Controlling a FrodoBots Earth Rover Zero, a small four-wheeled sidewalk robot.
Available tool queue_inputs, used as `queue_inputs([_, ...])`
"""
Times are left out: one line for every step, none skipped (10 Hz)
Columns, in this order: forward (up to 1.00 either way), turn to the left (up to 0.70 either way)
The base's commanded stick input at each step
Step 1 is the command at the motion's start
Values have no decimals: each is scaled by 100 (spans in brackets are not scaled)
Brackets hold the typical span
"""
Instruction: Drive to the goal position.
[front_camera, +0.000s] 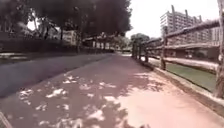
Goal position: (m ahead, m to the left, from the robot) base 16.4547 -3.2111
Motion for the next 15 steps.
queue_inputs([70, 0])
queue_inputs([70, 0])
queue_inputs([70, 0])
queue_inputs([70, 0])
queue_inputs([70, 0])
queue_inputs([70, 0])
queue_inputs([70, 0])
queue_inputs([70, 0])
queue_inputs([70, 0])
queue_inputs([70, 0])
queue_inputs([70, 0])
queue_inputs([70, 0])
queue_inputs([70, 0])
queue_inputs([70, 0])
queue_inputs([70, 0])
